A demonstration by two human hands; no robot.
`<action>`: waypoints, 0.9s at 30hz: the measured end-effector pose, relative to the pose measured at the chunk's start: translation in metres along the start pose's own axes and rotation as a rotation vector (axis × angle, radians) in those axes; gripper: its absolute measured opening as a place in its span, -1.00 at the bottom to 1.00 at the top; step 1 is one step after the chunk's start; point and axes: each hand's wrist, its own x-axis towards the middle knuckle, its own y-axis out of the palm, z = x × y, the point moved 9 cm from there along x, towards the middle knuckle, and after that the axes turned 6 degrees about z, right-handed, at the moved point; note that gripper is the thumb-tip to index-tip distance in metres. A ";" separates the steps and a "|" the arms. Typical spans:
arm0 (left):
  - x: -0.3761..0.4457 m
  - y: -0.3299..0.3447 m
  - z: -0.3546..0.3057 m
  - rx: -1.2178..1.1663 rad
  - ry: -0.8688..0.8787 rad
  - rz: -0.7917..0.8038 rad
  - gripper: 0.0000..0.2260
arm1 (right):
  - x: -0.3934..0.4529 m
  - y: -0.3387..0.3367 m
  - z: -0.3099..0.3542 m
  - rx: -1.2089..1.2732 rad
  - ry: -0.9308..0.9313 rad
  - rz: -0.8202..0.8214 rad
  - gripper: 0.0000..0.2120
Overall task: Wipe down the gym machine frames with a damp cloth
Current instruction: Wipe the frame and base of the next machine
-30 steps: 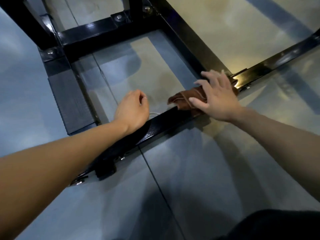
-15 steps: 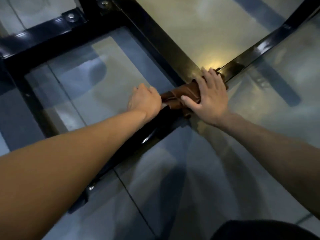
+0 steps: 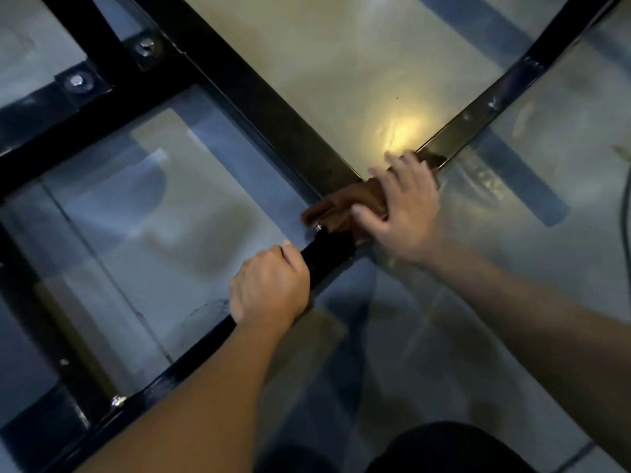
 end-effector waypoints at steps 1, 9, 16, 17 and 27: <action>0.001 0.000 0.000 -0.015 -0.007 -0.002 -0.50 | 0.018 -0.006 -0.027 0.020 0.084 -0.014 -0.24; -0.001 0.000 0.000 -0.043 -0.061 0.017 -0.57 | 0.003 -0.004 0.024 0.069 0.145 -0.084 -0.37; 0.001 0.001 -0.001 -0.028 -0.039 0.022 -0.55 | 0.037 -0.010 -0.041 0.081 0.051 -0.066 -0.39; 0.000 0.000 -0.001 -0.031 -0.029 0.018 -0.55 | 0.049 -0.015 -0.057 0.093 0.137 -0.055 -0.38; 0.003 0.000 -0.001 -0.075 0.028 0.010 -0.52 | -0.034 0.002 0.062 0.094 -0.083 0.164 -0.34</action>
